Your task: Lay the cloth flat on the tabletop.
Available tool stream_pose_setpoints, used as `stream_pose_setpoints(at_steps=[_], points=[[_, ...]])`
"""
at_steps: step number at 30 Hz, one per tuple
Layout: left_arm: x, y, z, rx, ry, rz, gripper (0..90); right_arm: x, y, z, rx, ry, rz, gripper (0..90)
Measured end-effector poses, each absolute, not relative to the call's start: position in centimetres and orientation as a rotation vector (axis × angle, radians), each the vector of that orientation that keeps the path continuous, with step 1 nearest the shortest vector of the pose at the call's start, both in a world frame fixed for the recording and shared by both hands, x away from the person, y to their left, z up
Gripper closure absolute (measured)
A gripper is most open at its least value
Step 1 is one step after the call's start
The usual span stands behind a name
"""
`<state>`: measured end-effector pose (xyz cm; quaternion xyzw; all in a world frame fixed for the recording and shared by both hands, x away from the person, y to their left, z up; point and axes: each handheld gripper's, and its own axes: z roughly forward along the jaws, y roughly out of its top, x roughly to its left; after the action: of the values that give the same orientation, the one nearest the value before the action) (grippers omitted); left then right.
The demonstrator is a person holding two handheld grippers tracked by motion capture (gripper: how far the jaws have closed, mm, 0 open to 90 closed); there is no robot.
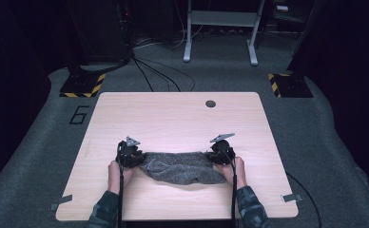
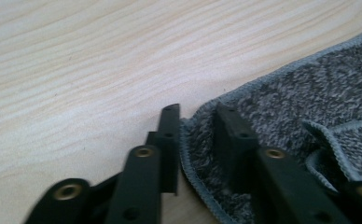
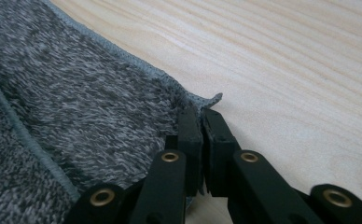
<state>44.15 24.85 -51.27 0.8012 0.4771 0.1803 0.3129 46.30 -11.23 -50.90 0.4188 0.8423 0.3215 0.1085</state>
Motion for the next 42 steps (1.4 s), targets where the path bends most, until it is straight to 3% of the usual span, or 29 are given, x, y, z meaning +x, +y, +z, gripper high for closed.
stream_pose_setpoints(at_steps=[2, 6, 19, 26, 33, 37, 42], points=[[44.1, 24.6, -51.4, 2.11, 1.251, 0.485, 83.5, 46.1, -11.2, -51.0, 1.245, 2.46, 0.962, 88.5], [44.1, 24.4, -51.3, 2.128, 1.233, 0.493, 87.7, 45.9, -11.3, -51.1, 1.257, 2.435, 0.973, 89.2], [42.3, 24.6, -46.7, 1.967, 1.136, 0.465, 88.2, 43.8, -13.0, -45.8, 1.228, 2.264, 1.095, 89.4], [42.5, 24.2, -47.9, 1.988, 1.148, 0.41, 88.2, 42.7, -13.5, -45.7, 1.242, 2.273, 1.081, 89.3], [46.4, 23.9, -48.0, 2.0, 1.168, 0.435, 89.1, 46.2, -13.1, -46.0, 1.234, 2.263, 1.056, 89.6], [50.9, 23.9, -43.7, 1.966, 1.173, 0.56, 89.2, 51.1, -12.7, -43.4, 1.225, 2.206, 1.018, 89.7], [51.5, 24.4, -34.0, 1.825, 1.082, 0.76, 89.2, 53.4, -11.6, -34.8, 1.098, 2.054, 1.109, 89.7]])
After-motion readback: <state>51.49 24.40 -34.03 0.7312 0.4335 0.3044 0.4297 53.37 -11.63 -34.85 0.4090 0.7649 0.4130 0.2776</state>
